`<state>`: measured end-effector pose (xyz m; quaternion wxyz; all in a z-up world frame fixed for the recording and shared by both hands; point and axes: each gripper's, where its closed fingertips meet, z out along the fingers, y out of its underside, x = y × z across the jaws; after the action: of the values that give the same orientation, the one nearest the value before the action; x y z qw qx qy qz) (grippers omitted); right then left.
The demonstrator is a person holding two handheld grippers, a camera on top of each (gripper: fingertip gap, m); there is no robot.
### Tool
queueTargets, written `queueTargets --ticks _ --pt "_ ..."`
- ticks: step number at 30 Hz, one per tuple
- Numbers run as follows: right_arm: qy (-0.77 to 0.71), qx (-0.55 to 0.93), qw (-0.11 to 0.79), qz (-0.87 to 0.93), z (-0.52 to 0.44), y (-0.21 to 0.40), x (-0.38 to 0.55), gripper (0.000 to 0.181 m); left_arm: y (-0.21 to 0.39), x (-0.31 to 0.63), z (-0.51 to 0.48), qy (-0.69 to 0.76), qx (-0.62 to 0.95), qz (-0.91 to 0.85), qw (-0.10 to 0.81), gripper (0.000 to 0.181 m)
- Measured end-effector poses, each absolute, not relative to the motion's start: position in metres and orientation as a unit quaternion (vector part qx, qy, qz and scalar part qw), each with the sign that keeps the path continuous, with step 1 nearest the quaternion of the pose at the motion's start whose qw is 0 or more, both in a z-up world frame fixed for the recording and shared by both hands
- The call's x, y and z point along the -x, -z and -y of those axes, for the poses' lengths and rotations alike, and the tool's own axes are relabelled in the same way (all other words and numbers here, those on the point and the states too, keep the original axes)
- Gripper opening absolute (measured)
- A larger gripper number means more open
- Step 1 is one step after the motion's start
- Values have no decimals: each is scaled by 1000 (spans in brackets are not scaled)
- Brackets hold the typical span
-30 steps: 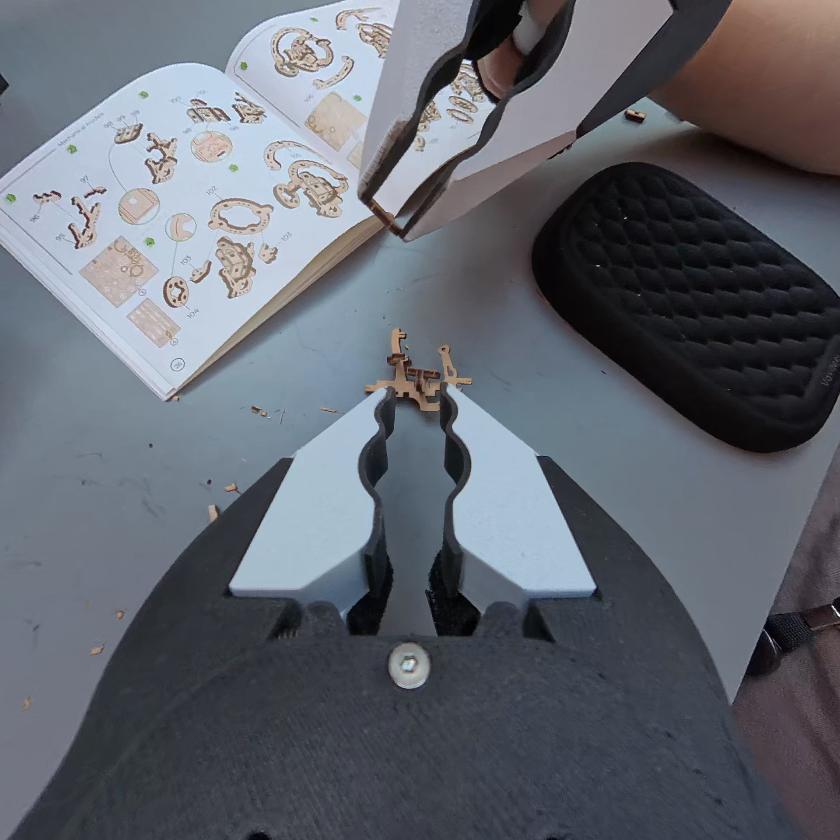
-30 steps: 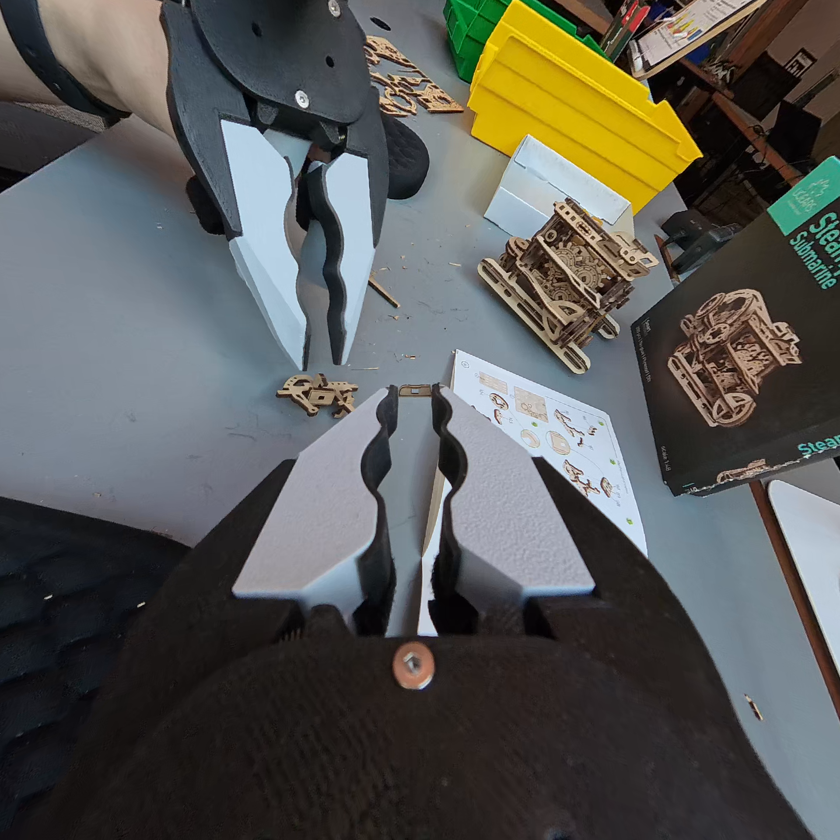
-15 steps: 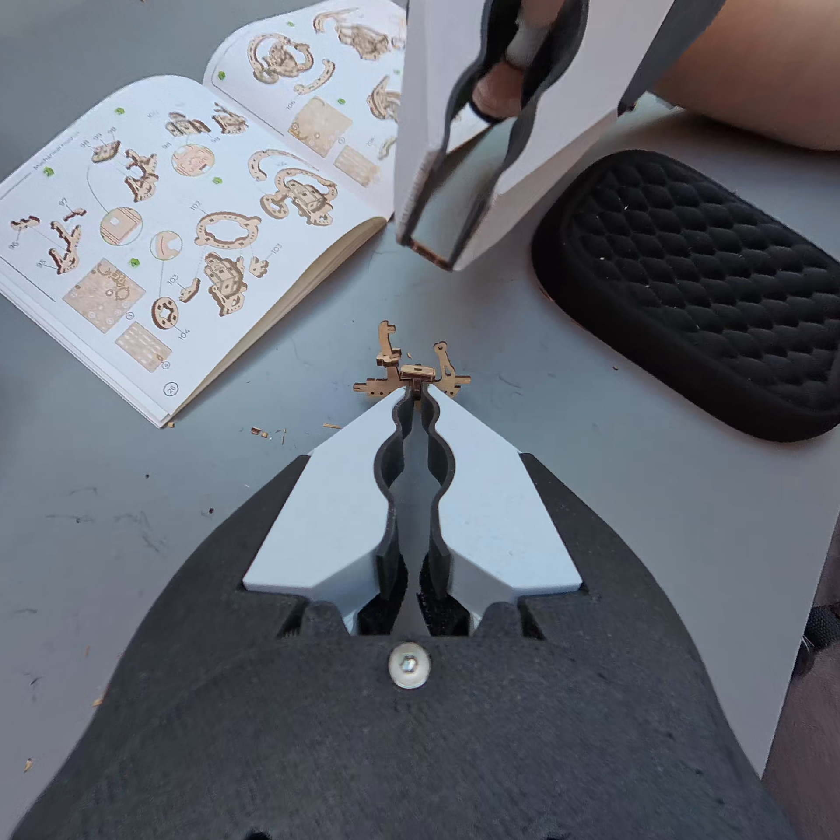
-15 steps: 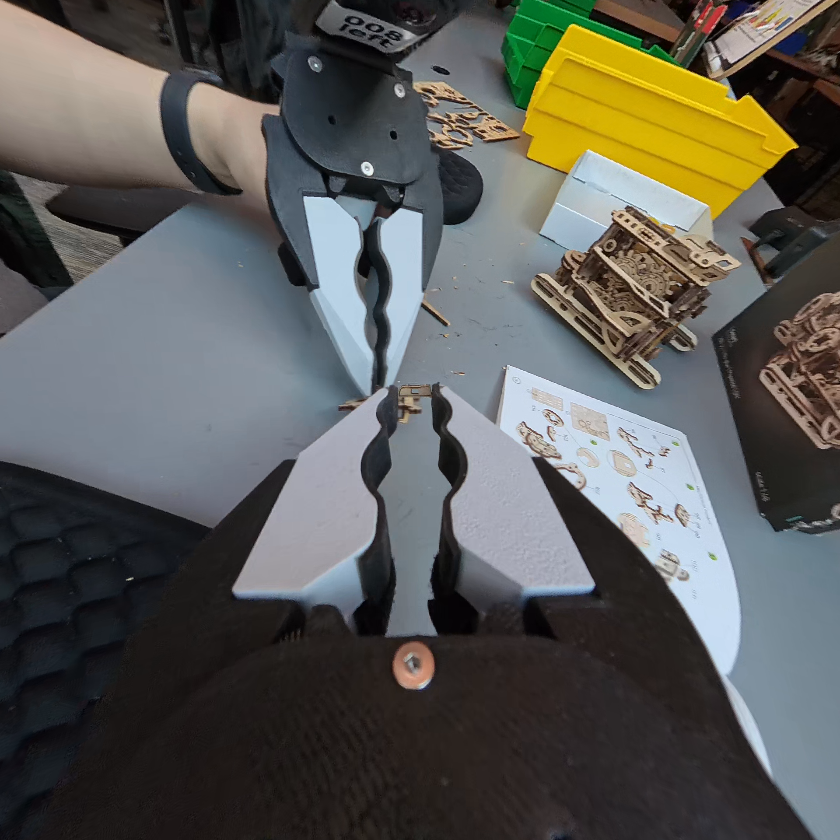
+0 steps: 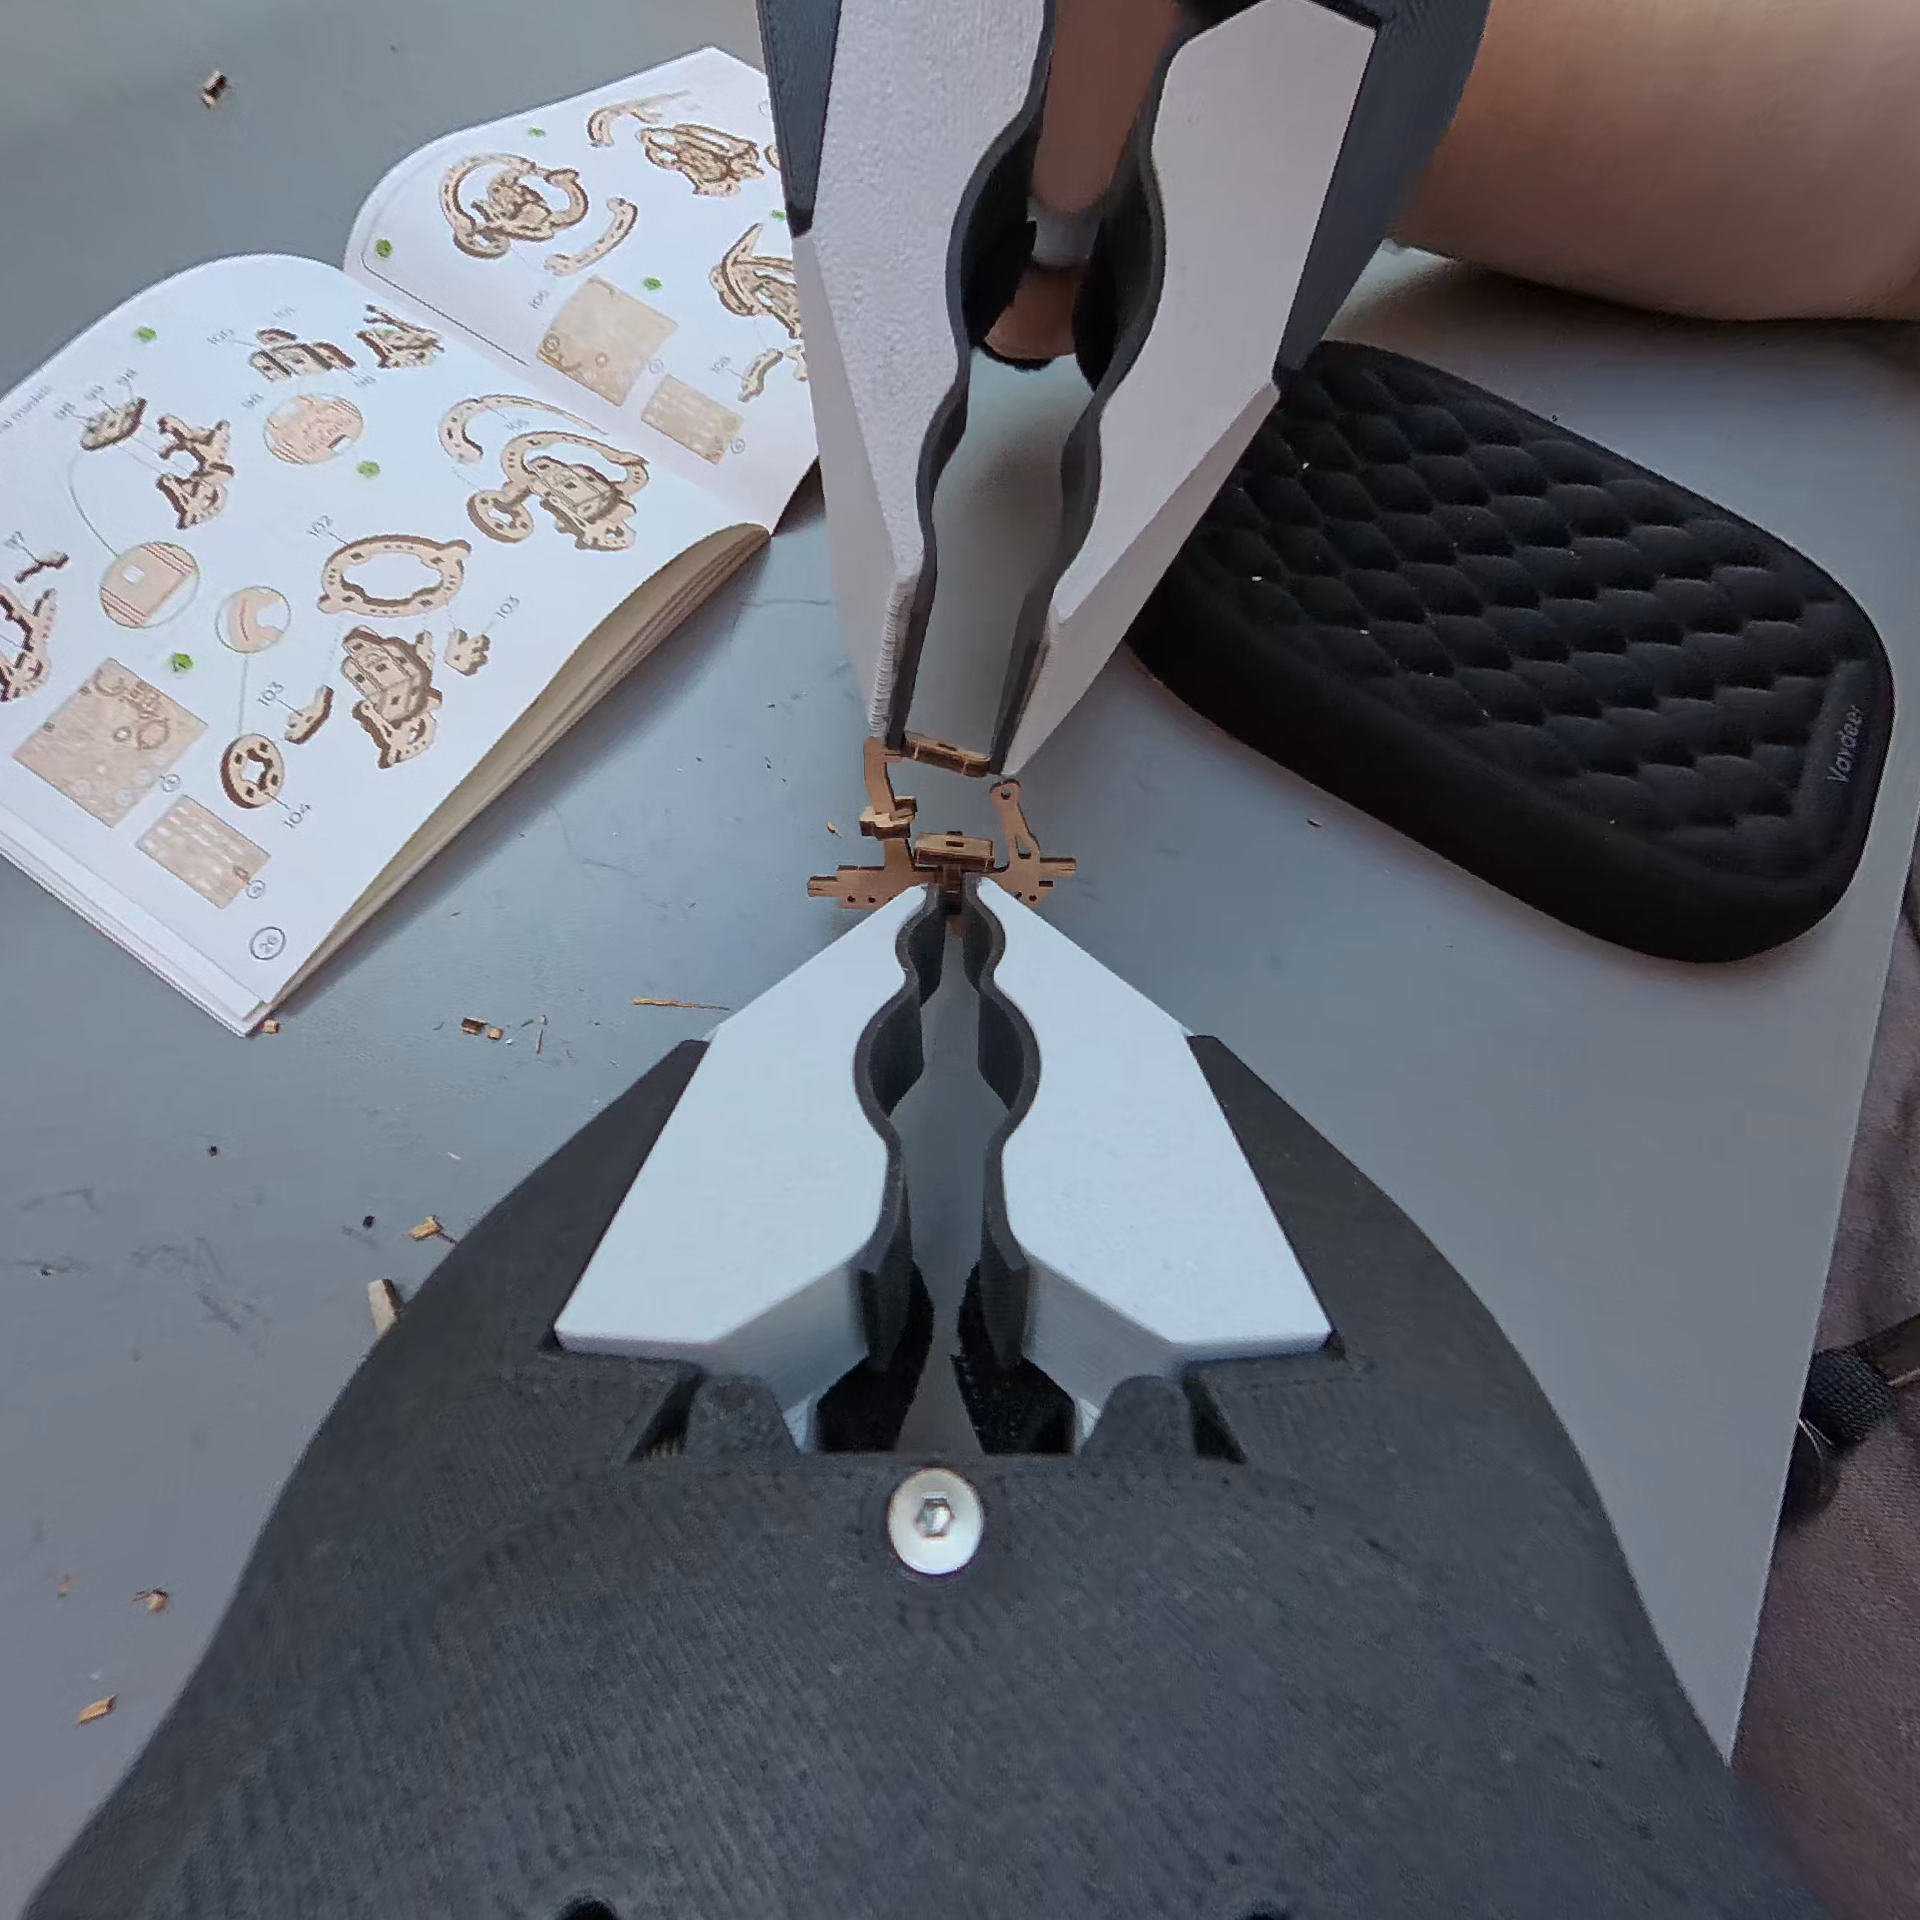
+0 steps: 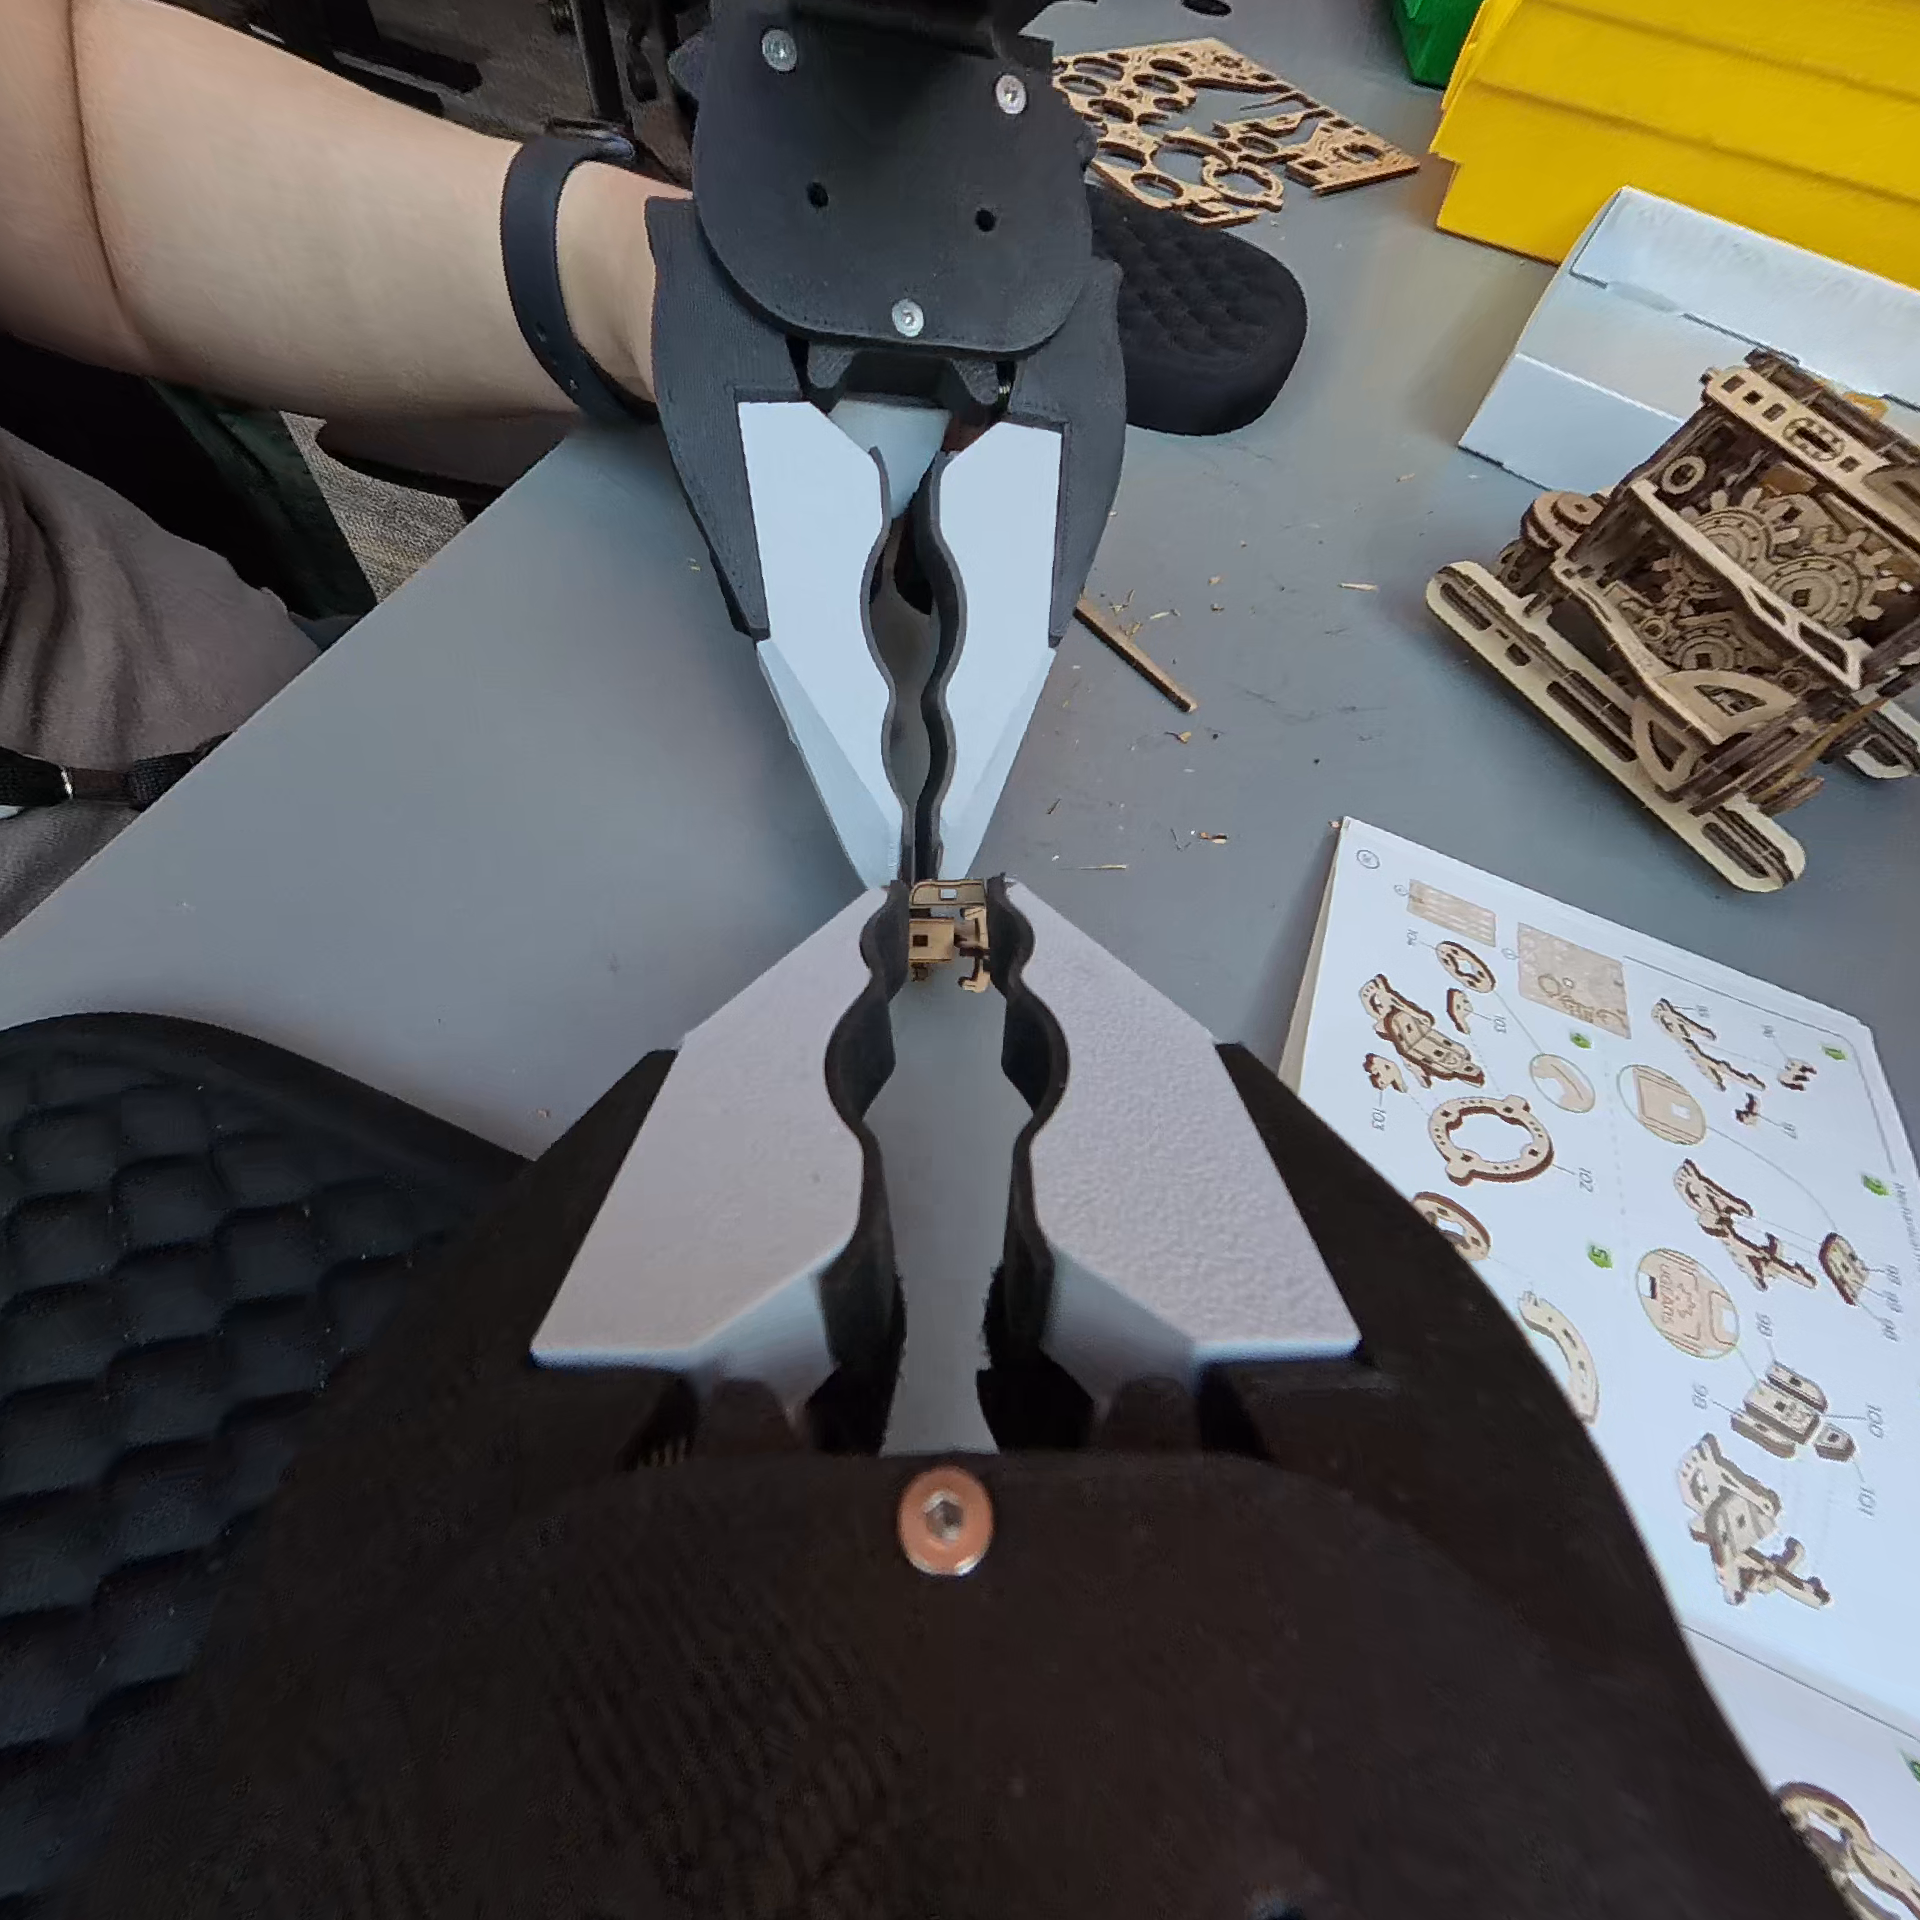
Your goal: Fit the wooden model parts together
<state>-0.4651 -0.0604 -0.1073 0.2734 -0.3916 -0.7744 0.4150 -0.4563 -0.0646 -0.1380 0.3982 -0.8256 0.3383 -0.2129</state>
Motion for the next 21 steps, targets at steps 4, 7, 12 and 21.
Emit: queueTargets --ticks 4,7,12,21 --pt "-415 389 263 779 63 112 464 13 145 454 68 217 834 -343 374 0" --pt "-419 387 251 782 67 115 463 13 147 454 68 219 836 -339 373 6" --pt "-412 382 234 794 72 123 461 13 147 454 70 220 834 -338 376 4" --pt "-406 393 218 796 72 130 461 13 146 452 69 222 828 -350 378 0"
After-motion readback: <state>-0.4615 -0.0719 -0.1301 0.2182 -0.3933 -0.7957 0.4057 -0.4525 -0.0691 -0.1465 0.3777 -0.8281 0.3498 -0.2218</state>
